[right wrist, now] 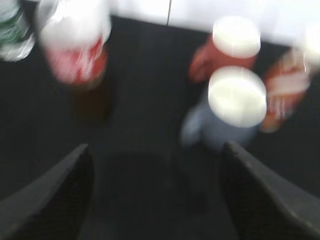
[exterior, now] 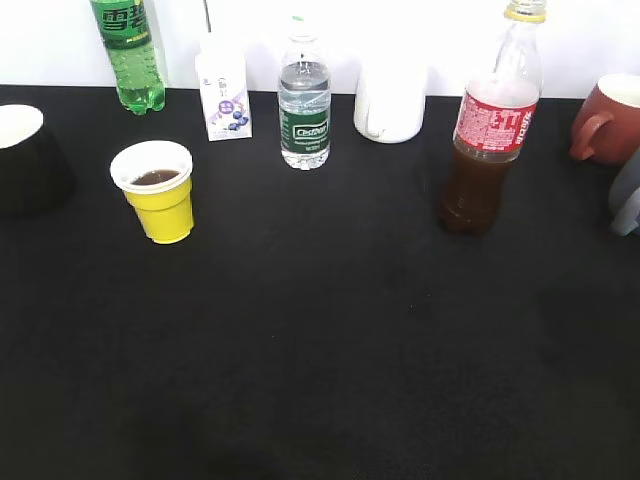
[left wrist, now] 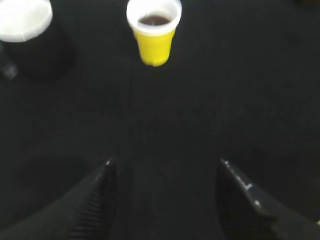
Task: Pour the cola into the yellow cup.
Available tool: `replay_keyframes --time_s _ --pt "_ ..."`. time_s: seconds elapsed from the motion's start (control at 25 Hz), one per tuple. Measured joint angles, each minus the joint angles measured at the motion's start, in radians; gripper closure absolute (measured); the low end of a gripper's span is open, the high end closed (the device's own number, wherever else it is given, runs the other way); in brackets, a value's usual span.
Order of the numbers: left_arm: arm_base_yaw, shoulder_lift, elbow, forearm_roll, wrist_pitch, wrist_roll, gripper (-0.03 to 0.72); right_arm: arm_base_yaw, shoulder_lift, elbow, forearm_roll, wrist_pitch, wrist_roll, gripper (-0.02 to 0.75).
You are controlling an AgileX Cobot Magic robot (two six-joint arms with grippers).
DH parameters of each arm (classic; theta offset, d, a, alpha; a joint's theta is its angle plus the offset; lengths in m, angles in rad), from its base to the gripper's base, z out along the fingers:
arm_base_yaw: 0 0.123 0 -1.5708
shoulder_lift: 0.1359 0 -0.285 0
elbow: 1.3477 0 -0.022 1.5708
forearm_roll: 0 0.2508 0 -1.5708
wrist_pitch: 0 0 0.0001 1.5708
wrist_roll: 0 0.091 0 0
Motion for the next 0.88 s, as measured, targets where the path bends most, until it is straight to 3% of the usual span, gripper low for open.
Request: replay_keyframes --time_s 0.16,0.24,0.44,0.76,0.8,0.88 --pt "0.000 -0.199 0.120 -0.044 0.066 0.054 0.217 0.001 -0.392 0.000 0.060 0.405 0.003 0.143" --pt "0.000 -0.297 0.151 -0.068 0.067 0.072 0.218 0.001 -0.521 0.033 0.064 0.483 0.031 0.143" --pt "0.000 -0.348 0.172 -0.083 0.043 0.104 0.223 0.001 -0.560 0.168 -0.010 0.351 0.122 0.143" --pt "0.007 -0.348 0.172 -0.083 0.041 0.105 0.227 0.001 -0.560 0.168 -0.015 0.339 0.127 0.143" --pt "0.037 -0.348 0.172 -0.083 0.041 0.105 0.228 -0.012 -0.560 0.168 -0.010 0.338 0.127 0.143" --pt "0.162 -0.348 0.172 -0.083 0.041 0.105 0.228 -0.109 -0.560 0.168 -0.006 0.338 0.127 0.143"
